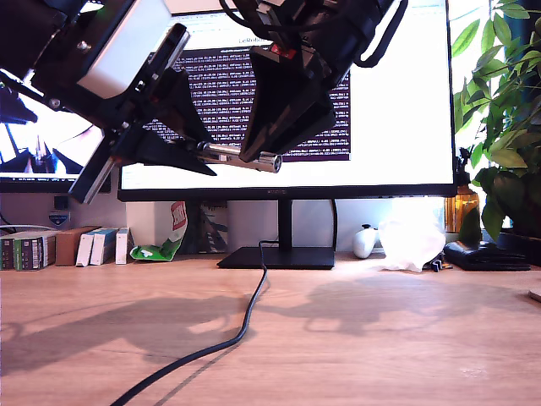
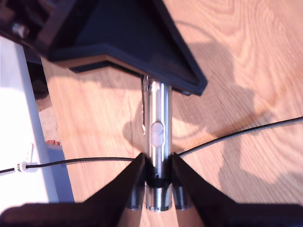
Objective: Pick the metallic laser pointer with your right arm, pass it to your left arm, then place it down to the left side of the table
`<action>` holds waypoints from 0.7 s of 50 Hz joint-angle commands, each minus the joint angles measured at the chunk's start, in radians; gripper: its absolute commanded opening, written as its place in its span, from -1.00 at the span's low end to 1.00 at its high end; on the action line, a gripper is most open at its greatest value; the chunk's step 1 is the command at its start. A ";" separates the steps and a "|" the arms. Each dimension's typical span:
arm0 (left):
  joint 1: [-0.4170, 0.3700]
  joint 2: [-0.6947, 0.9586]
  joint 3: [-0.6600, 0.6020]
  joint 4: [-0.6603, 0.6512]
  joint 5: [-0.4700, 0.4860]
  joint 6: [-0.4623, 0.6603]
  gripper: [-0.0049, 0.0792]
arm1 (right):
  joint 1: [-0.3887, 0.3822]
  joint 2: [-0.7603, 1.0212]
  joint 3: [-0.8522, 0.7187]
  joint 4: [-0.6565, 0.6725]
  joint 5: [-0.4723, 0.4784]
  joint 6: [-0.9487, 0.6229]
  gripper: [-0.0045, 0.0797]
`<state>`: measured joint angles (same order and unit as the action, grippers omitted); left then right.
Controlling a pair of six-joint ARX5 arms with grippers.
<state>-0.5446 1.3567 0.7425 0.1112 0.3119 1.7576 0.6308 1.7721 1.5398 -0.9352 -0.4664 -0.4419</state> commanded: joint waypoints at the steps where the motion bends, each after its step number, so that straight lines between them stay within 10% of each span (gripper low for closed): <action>1: -0.001 0.012 -0.007 -0.012 -0.020 0.005 -0.90 | 0.009 -0.002 0.020 0.003 -0.011 -0.002 -0.91; 19: -0.002 0.012 -0.007 -0.005 -0.112 0.005 -0.94 | 0.008 -0.002 0.020 0.006 -0.010 -0.019 -0.14; 35: 0.000 0.012 -0.007 -0.013 -0.193 0.005 -0.94 | -0.034 -0.008 0.021 -0.008 -0.003 -0.025 -0.18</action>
<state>-0.5446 1.3571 0.7437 0.0971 0.1276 1.7588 0.6170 1.7721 1.5402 -0.9440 -0.4667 -0.4698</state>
